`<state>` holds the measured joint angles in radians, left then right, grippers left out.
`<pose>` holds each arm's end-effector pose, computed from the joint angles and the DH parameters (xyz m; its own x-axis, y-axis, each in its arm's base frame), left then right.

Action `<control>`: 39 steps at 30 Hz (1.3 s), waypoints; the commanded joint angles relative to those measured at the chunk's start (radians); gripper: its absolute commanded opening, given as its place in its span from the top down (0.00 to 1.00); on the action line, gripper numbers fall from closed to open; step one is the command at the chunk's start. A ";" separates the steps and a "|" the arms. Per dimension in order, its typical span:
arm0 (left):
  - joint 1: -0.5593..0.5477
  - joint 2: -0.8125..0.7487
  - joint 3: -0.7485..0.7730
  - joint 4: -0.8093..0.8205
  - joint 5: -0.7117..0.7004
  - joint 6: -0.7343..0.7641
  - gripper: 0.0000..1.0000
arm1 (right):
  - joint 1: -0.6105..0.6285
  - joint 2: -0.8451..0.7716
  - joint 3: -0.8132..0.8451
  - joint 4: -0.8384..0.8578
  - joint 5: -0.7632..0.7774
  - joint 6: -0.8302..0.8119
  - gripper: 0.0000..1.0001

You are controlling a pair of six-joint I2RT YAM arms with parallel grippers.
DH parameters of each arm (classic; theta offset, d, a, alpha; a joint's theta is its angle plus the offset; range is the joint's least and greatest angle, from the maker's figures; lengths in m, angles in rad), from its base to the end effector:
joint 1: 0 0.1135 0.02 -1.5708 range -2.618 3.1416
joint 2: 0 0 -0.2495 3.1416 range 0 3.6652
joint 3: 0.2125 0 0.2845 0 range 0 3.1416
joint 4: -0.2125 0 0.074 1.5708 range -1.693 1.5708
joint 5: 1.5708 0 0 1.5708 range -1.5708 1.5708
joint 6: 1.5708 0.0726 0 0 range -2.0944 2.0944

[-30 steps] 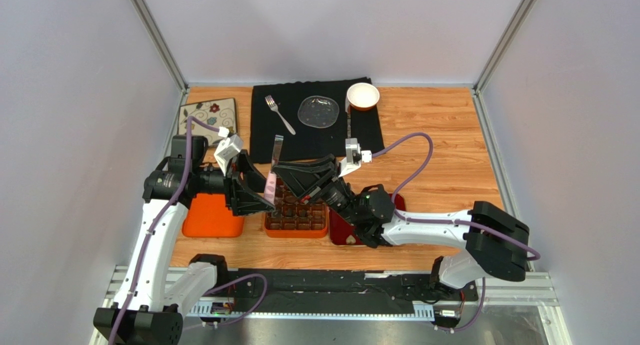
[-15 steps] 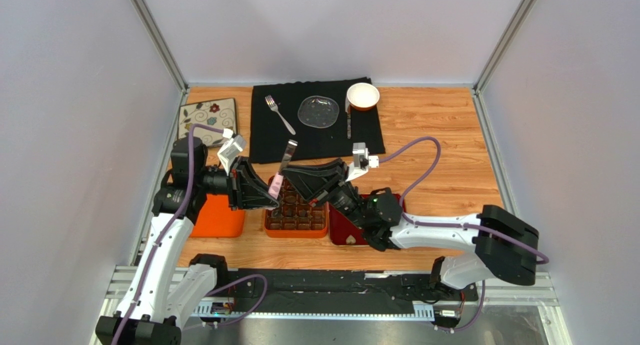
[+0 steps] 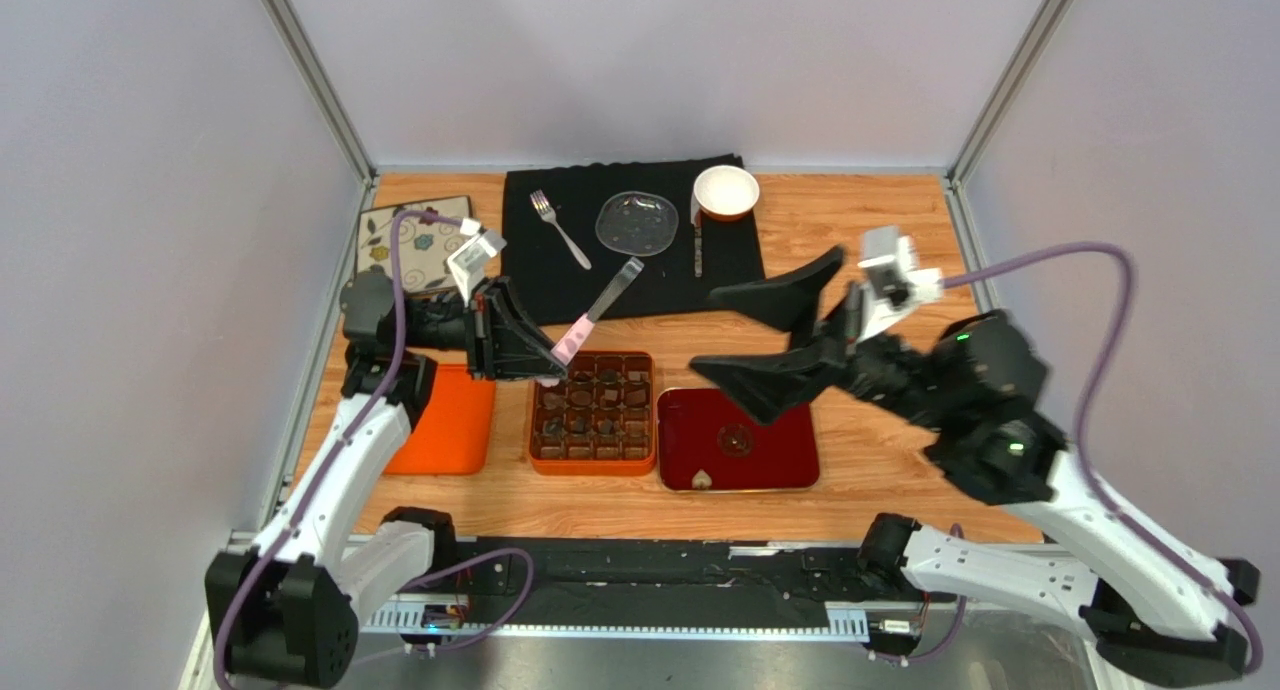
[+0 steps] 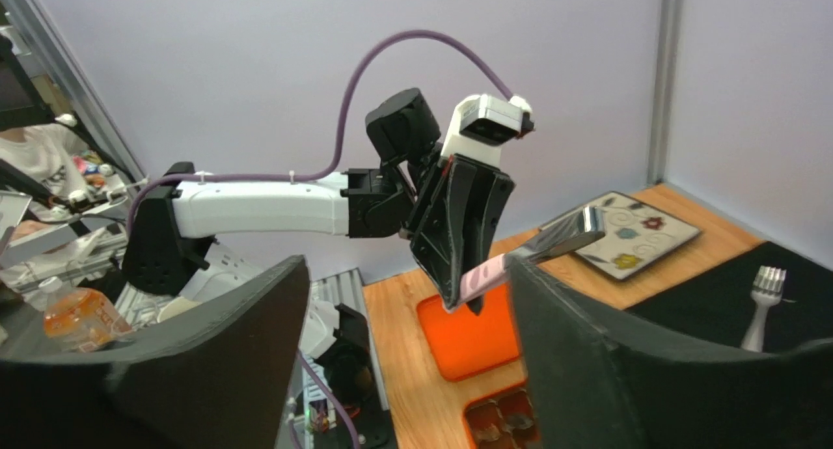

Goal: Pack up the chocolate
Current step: Adjust the clamp.

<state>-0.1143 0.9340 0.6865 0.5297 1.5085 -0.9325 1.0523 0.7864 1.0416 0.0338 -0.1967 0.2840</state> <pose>0.2216 -0.0984 0.3260 -0.6057 0.0192 -0.7955 0.7938 -0.0538 -0.6057 0.1051 0.2128 0.4597 -0.1291 0.3282 -0.9357 -0.9464 0.2410 0.2151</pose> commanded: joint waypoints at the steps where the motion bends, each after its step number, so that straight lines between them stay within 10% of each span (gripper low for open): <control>1: -0.084 0.152 0.178 0.473 0.232 -0.312 0.94 | -0.138 0.025 0.276 -0.601 -0.167 -0.187 0.14; 4: -0.104 0.436 0.498 0.951 0.266 -0.869 1.00 | -0.156 0.098 0.414 -0.724 -0.219 -0.192 0.01; 11: -0.125 0.655 0.994 0.871 0.248 -0.809 1.00 | -0.158 0.087 0.382 -0.663 -0.305 -0.123 0.00; 14: -0.090 0.710 1.420 0.425 0.156 -0.414 1.00 | -0.156 0.051 0.340 -0.526 -0.348 -0.080 0.00; 15: -0.035 0.701 1.477 0.242 0.042 -0.065 1.00 | -0.155 0.054 0.344 -0.526 -0.346 -0.072 0.00; 16: -0.013 0.688 1.490 -0.185 -0.015 0.154 1.00 | -0.155 0.059 0.356 -0.535 -0.343 -0.072 0.00; 19: -0.014 0.579 1.454 -0.636 -0.431 0.742 1.00 | -0.152 0.056 0.341 -0.555 -0.337 -0.071 0.00; 22: -0.027 0.563 1.443 -0.908 -0.438 0.964 1.00 | -0.150 0.037 0.328 -0.572 -0.307 -0.086 0.00; 29: -0.204 0.258 0.798 -1.456 -0.684 1.798 1.00 | -0.149 0.019 0.334 -0.666 -0.178 -0.264 0.00; 39: -0.387 0.129 0.653 -1.797 -0.817 1.966 1.00 | -0.101 0.024 0.118 -0.516 -0.144 -0.473 0.00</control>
<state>-0.4587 1.1645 1.2934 -1.1461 0.7223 0.8959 0.9295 0.7944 1.2140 -0.5682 -0.3546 -0.0734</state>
